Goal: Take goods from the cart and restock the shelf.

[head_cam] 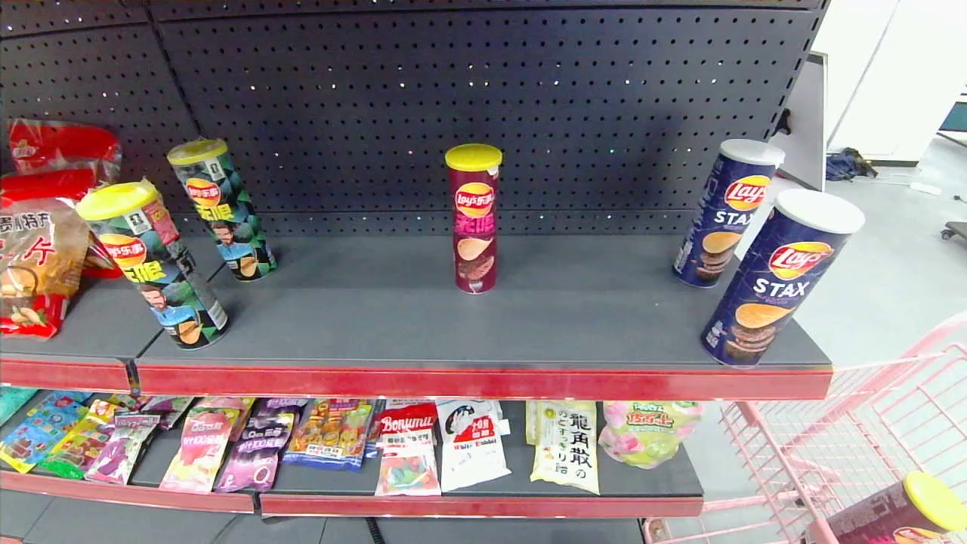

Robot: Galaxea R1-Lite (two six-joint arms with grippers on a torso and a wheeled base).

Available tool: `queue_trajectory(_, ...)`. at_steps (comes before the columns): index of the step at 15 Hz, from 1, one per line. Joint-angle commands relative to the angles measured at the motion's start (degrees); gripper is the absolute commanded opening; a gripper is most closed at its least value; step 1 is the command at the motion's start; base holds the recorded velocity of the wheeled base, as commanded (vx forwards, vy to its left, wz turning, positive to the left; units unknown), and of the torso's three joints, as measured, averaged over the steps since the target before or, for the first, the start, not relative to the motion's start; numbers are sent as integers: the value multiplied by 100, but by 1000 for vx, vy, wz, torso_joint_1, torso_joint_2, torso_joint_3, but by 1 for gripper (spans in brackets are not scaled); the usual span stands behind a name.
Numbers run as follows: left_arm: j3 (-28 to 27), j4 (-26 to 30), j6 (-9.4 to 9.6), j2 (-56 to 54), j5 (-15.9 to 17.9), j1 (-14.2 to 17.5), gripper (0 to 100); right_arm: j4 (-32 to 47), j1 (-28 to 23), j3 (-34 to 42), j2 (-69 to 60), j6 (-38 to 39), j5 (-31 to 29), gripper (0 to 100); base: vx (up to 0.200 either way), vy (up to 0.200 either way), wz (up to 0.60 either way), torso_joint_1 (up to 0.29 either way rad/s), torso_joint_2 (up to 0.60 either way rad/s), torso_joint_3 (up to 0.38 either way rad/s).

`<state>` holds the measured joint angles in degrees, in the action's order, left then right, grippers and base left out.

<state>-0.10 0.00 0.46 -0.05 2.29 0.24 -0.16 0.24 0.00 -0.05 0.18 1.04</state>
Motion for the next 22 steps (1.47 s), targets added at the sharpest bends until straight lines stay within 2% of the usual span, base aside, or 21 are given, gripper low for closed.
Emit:
queue_trajectory(1, 1, 0, -2, 5, -1, 2, 100, -2, 2, 0, 5, -1, 2, 100, 0, 0, 0, 0, 0, 0)
queue_trajectory(19, 1, 0, 33, 5, -1, 2, 100, -2, 2, 0, 5, -9, 11, 100, 0, 0, 0, 0, 0, 0)
queue_trajectory(22, 1, 0, 42, 5, -1, 2, 100, -2, 2, 0, 5, -9, 11, 100, 0, -200, 0, 2, 2, 4)
